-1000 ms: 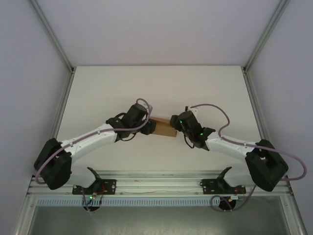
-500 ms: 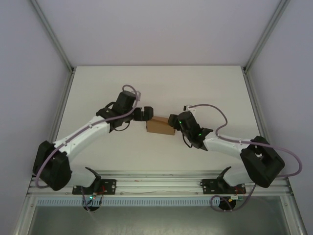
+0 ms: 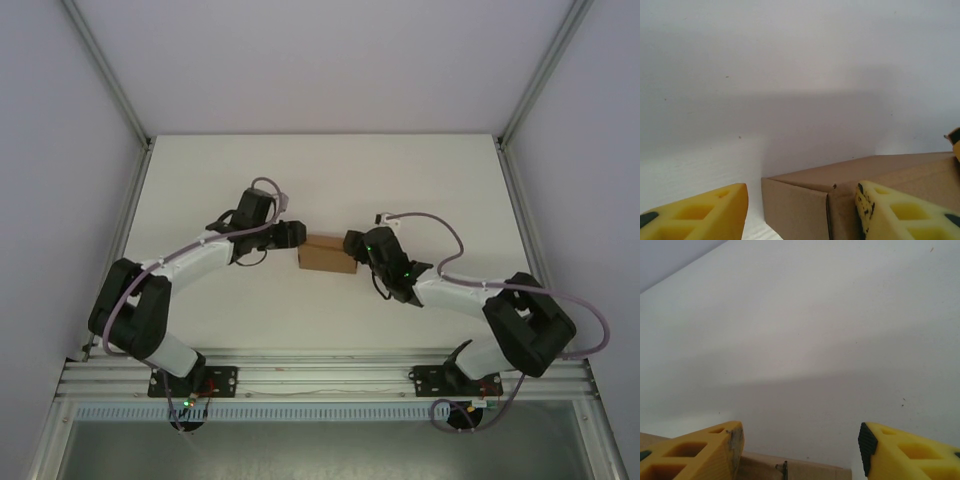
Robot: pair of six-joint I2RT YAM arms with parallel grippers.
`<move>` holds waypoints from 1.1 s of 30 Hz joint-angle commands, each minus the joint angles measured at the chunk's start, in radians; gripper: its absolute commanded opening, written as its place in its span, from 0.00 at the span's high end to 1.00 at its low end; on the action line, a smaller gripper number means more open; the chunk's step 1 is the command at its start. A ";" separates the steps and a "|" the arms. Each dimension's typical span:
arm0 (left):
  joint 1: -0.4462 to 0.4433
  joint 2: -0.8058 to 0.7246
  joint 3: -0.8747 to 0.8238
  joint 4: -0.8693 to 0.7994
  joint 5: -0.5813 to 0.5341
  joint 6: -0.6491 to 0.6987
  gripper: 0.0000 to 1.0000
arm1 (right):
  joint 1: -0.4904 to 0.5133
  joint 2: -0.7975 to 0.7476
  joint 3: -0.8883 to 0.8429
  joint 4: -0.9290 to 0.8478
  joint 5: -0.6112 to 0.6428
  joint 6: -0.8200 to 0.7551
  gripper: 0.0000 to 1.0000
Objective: Assemble paper box
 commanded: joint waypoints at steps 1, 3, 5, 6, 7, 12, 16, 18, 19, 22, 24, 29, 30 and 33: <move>0.008 0.017 -0.135 0.055 0.036 -0.024 0.43 | -0.037 0.079 -0.102 -0.070 -0.004 -0.020 0.42; 0.008 0.020 -0.182 0.104 0.046 -0.038 0.47 | -0.057 0.101 -0.143 0.015 -0.035 -0.034 0.43; 0.009 0.026 -0.233 0.167 0.073 -0.053 0.54 | -0.070 0.125 -0.167 0.063 -0.074 -0.045 0.45; 0.009 0.026 -0.254 0.195 0.085 -0.053 0.56 | -0.070 0.137 -0.175 0.083 -0.087 -0.060 0.46; 0.007 0.027 -0.279 0.224 0.091 -0.060 0.56 | -0.071 0.152 -0.182 0.097 -0.098 -0.072 0.47; 0.007 0.050 -0.380 0.384 0.123 -0.051 0.65 | -0.072 0.230 -0.260 0.284 -0.114 -0.100 0.56; 0.005 0.068 -0.424 0.469 0.153 -0.033 0.66 | -0.071 0.319 -0.298 0.443 -0.146 -0.097 0.72; 0.002 0.068 -0.441 0.505 0.163 -0.020 0.68 | -0.072 0.350 -0.298 0.469 -0.163 -0.088 0.78; -0.001 0.067 -0.447 0.511 0.145 -0.016 0.71 | -0.072 0.358 -0.299 0.478 -0.169 -0.088 0.81; -0.015 0.062 -0.459 0.509 0.097 0.004 0.76 | -0.071 0.337 -0.304 0.469 -0.167 -0.087 0.86; -0.026 0.062 -0.457 0.507 0.079 0.011 0.79 | -0.072 0.309 -0.300 0.432 -0.160 -0.086 0.89; -0.077 0.061 -0.429 0.494 0.038 0.020 0.79 | -0.072 0.234 -0.271 0.297 -0.150 -0.078 0.92; -0.085 0.059 -0.420 0.492 0.033 0.021 0.79 | -0.072 0.222 -0.267 0.282 -0.146 -0.073 0.92; -0.095 0.033 -0.386 0.463 0.025 0.014 0.78 | -0.071 0.186 -0.232 0.201 -0.152 -0.053 0.90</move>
